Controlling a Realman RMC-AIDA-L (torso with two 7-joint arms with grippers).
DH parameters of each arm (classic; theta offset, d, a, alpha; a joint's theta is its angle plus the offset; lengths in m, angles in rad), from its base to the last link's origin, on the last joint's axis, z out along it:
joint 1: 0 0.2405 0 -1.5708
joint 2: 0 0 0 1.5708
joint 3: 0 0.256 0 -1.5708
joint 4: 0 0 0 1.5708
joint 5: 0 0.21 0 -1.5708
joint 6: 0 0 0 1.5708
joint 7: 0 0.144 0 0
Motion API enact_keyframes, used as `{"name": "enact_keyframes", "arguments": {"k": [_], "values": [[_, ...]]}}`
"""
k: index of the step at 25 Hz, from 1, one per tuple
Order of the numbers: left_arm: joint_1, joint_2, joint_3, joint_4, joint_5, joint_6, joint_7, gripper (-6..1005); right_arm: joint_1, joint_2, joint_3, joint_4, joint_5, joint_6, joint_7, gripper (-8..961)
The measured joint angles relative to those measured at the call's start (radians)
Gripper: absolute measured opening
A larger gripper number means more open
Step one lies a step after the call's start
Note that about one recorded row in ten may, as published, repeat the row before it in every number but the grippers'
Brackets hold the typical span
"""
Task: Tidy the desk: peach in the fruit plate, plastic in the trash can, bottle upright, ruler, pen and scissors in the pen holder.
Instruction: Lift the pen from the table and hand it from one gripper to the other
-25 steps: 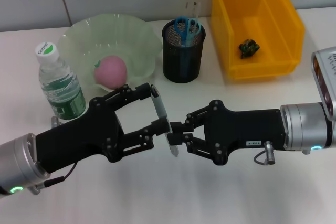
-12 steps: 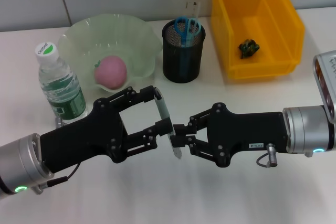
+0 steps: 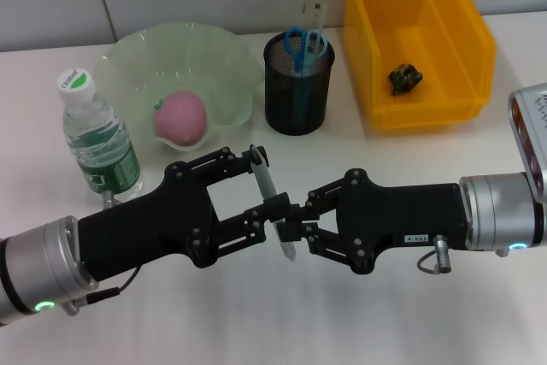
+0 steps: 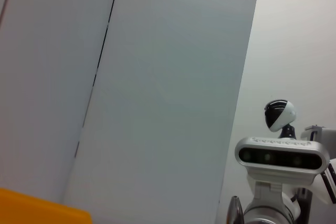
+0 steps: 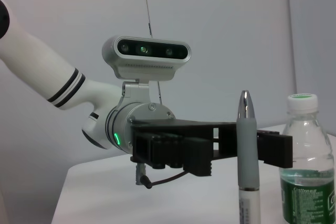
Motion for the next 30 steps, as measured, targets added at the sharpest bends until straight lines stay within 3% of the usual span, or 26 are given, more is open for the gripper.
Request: {"name": "enact_keyframes", "arguments": {"k": [19,25,30], "values": [[-0.010,0.000,0.001,-0.012,-0.005,-0.019,-0.001,493,0.002,-0.002,-0.002,0.000,0.000,0.000,-0.001,199],[-0.009,0.000,-0.002,-0.013,-0.006,-0.023,0.000,417,0.000,-0.002,-0.002,0.000,0.000,0.000,-0.001,203],[-0.010,0.000,-0.002,-0.014,-0.006,-0.023,0.000,292,0.000,-0.002,-0.002,0.000,0.000,0.000,-0.001,207]]}}
